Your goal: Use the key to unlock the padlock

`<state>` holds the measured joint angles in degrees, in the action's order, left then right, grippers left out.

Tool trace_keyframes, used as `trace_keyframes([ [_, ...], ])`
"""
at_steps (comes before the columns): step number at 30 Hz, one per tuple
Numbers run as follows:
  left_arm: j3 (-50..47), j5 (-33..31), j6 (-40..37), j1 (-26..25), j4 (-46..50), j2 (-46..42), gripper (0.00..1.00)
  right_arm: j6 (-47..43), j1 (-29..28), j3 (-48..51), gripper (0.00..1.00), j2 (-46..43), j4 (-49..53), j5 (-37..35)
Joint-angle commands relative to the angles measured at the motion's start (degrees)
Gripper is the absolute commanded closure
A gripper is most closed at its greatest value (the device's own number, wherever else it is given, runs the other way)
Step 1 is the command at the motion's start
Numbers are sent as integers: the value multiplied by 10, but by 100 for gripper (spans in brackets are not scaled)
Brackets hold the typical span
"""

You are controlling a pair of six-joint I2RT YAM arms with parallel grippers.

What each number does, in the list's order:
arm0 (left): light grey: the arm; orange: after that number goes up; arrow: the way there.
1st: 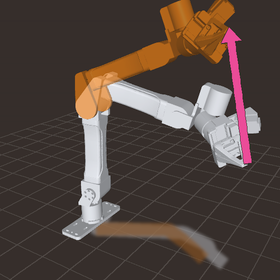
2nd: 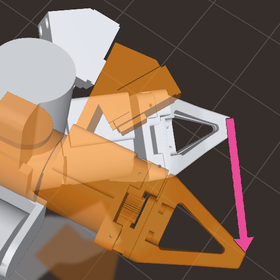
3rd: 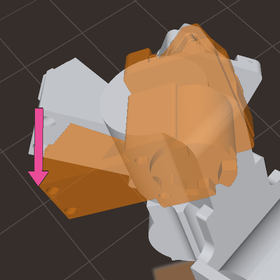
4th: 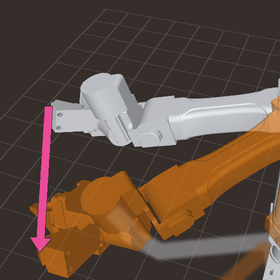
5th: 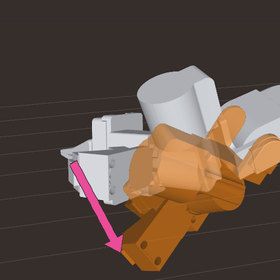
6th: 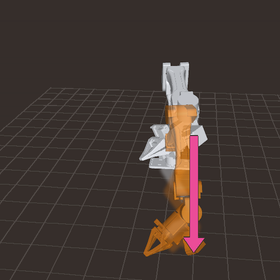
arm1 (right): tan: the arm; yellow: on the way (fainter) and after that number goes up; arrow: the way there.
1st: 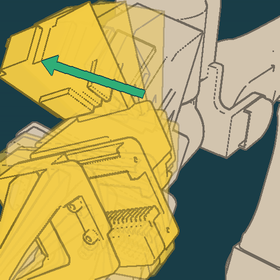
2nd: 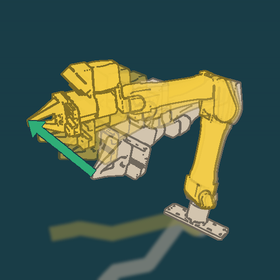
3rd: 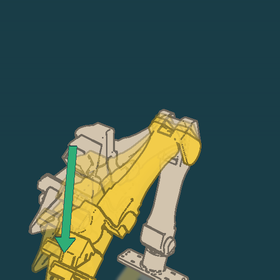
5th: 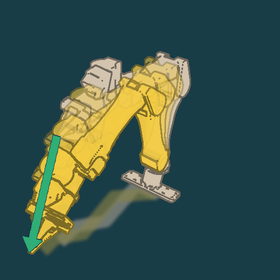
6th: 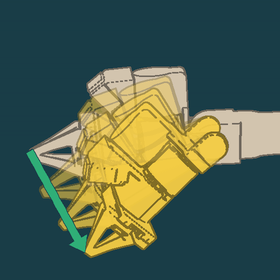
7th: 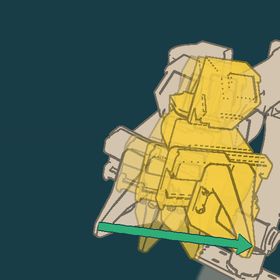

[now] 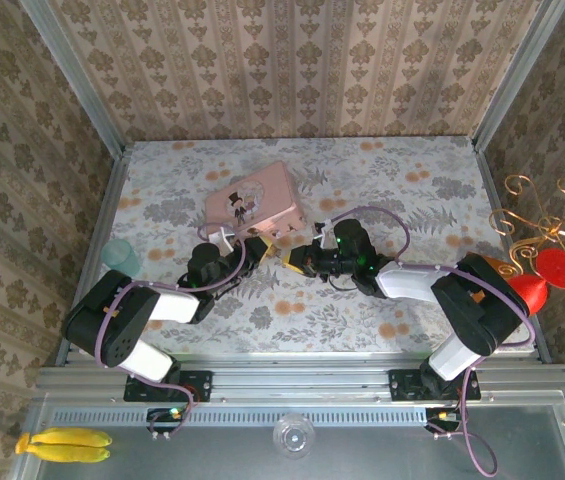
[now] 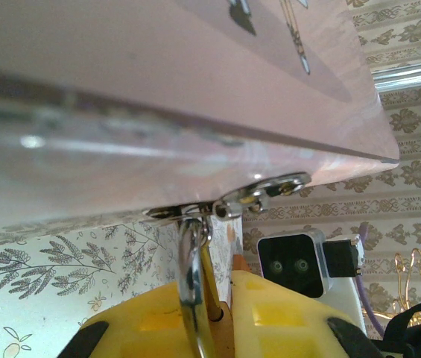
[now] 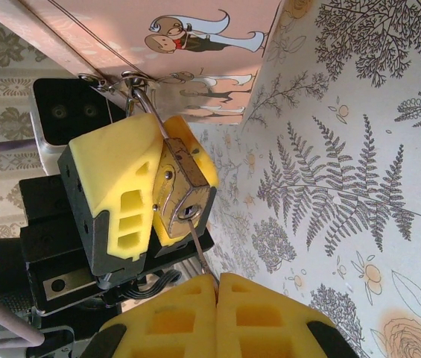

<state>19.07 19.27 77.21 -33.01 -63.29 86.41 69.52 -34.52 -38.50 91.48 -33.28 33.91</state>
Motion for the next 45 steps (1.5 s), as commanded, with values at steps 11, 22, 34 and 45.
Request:
trace_keyframes([
  [11,4,8,12,-26,-88,-10,95,10,2,2,100,8,-20,4],
  [22,-7,2,3,-31,-90,-20,96,9,7,-1,100,15,-13,3],
  [34,1,25,-7,-28,-98,-34,97,16,9,-4,100,18,-17,0],
  [45,3,30,-21,-34,-99,-32,98,36,10,-13,100,15,-38,8],
])
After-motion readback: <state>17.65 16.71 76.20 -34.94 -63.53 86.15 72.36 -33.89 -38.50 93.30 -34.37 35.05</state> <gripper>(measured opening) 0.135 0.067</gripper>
